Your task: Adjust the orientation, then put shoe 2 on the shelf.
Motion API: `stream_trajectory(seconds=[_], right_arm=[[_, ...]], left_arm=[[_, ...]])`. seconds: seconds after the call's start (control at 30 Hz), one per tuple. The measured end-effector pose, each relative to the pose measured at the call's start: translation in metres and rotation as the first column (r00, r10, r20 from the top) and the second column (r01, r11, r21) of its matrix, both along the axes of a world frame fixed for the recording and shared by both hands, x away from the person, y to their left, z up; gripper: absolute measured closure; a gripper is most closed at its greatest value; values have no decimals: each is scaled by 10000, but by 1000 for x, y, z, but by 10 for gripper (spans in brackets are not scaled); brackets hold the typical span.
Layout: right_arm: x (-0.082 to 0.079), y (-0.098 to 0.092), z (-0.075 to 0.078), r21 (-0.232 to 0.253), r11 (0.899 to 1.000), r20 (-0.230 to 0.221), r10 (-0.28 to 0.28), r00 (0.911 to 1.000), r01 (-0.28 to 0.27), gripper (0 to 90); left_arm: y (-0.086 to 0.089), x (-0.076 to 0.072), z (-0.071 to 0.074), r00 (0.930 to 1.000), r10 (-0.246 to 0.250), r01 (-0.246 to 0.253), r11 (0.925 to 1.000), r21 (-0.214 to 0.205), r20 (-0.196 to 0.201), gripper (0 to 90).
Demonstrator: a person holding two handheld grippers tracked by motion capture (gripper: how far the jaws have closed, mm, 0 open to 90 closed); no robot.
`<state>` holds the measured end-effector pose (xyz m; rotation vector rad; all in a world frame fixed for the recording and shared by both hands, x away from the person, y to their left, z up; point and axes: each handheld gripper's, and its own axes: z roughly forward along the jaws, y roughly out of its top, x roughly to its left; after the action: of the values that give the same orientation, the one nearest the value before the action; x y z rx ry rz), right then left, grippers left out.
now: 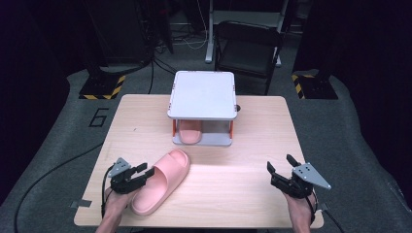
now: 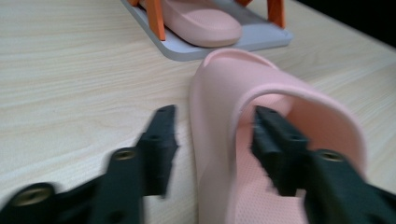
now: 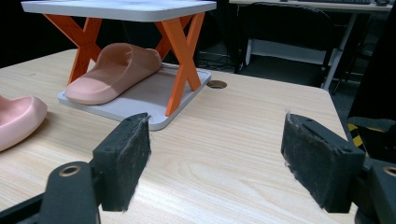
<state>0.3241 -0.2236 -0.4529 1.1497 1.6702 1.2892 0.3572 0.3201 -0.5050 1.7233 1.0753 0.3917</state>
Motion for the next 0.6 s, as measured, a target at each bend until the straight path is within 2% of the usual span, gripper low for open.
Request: stream_trajectory(seconds=[0.07, 0.1, 0.2, 0.23, 0.27, 0.33, 0.47, 0.5, 0.6], right_arm=[[0, 0, 0, 23, 10000, -24, -14, 10000, 14, 232], [1, 0, -1, 60, 10000, -34, -14, 10000, 14, 225], [1, 1, -1, 121, 9999, -76, -31, 10000, 32, 218], [1, 1, -1, 123, 9999, -74, -41, 10000, 41, 214], [1, 0, -1, 184, 9998, -91, -92, 9999, 94, 199], [1, 0, -1, 212, 9997, -94, -89, 9999, 91, 194], [2, -1, -1, 424, 9990, -145, -103, 9998, 109, 153], [2, -2, 0, 456, 9989, -145, -102, 9998, 108, 151], [2, -3, -1, 550, 9985, -177, -50, 9998, 60, 147]], left_arm=[[7, -1, 2, 9999, 127, -127, 9999, 76, -50, 413], [10, -2, 3, 9999, 107, -107, 9998, 141, -60, 340], [20, -3, 7, 9994, 302, -304, 9994, 136, 197, 307], [24, -3, 9, 9991, 363, -365, 9993, 91, 218, 296], [27, -4, 10, 9977, 603, -598, 9981, -164, 320, 286], [29, -5, 11, 9970, 690, -682, 9974, -245, 351, 283], [26, -5, 11, 9968, 629, -627, 9980, -54, 491, 275], [25, -5, 11, 9975, 505, -512, 9986, 115, 497, 275], [21, -4, 12, 9980, 217, -225, 9997, 114, 601, 265]])
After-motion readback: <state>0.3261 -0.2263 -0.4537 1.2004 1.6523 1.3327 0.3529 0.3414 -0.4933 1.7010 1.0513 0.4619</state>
